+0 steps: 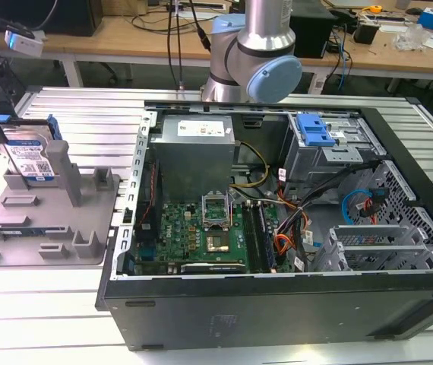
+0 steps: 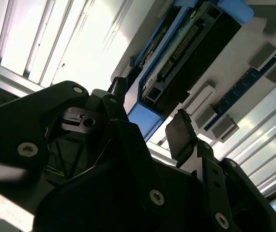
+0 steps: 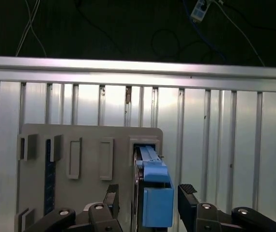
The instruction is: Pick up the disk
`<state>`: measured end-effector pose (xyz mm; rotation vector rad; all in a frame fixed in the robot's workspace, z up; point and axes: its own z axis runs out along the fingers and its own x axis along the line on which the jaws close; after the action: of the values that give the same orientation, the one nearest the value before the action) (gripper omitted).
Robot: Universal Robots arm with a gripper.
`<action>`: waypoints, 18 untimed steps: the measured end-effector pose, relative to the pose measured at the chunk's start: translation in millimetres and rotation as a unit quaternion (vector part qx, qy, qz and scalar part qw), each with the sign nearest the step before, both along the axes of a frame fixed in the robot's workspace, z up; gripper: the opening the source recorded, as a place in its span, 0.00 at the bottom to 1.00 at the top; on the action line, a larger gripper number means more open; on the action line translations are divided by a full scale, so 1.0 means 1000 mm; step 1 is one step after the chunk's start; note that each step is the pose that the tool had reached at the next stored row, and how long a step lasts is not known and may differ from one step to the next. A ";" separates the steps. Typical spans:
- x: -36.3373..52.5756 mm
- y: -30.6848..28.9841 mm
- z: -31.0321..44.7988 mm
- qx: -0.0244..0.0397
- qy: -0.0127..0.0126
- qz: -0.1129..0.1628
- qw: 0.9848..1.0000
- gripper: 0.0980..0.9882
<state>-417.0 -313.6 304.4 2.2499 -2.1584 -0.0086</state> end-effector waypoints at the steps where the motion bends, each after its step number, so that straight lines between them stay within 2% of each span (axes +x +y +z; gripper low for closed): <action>1: 0.0000 0.0000 -0.0007 0.000 0.000 0.000 1.000 0.56; 15: 0.0000 0.0000 -0.0070 0.000 0.000 0.000 1.000 0.56; 17: 0.0000 0.0000 -0.0070 0.000 0.000 0.000 1.000 0.55; 18: 0.0000 0.0000 -0.0070 0.000 0.000 0.000 1.000 0.47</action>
<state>-417.0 -313.6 297.4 2.2493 -2.1590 -0.0087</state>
